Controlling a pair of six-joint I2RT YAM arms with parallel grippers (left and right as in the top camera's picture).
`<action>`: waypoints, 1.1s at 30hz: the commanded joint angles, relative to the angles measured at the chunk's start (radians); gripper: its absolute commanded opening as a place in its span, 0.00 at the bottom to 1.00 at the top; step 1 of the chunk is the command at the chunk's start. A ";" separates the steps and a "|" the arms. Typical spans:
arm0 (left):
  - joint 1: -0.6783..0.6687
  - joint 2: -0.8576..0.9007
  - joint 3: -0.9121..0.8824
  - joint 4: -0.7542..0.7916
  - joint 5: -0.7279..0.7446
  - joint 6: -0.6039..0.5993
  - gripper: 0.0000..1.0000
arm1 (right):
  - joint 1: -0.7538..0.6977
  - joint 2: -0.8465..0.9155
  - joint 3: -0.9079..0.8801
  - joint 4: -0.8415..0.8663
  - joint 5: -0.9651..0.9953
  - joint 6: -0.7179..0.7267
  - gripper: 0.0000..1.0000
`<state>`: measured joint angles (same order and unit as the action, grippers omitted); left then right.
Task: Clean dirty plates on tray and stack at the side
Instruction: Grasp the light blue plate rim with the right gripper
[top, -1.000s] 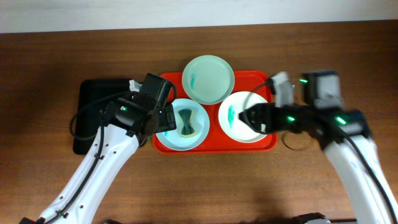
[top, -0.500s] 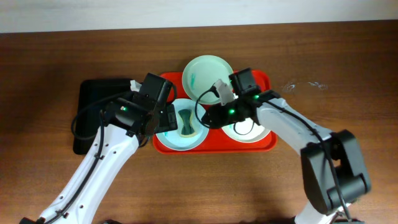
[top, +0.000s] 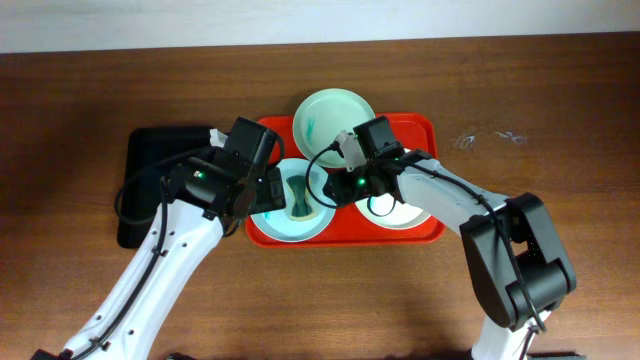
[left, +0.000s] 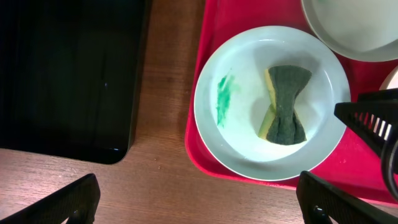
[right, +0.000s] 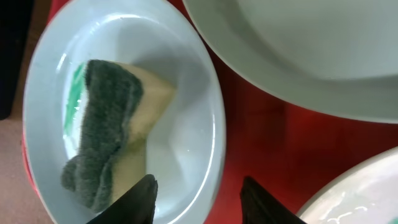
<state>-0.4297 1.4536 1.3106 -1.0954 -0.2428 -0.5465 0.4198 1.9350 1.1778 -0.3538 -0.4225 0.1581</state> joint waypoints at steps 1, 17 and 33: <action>0.002 0.005 -0.001 0.002 0.005 0.001 0.99 | 0.005 0.030 -0.005 0.004 0.017 0.008 0.41; 0.002 0.021 -0.006 0.045 0.143 0.002 0.77 | 0.005 0.048 -0.005 -0.031 0.094 0.087 0.08; 0.002 0.184 -0.006 0.165 0.282 0.001 0.78 | 0.005 0.050 -0.005 -0.042 0.068 0.086 0.16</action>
<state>-0.4297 1.5864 1.3079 -0.9409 0.0010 -0.5442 0.4217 1.9675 1.1790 -0.3935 -0.3702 0.2462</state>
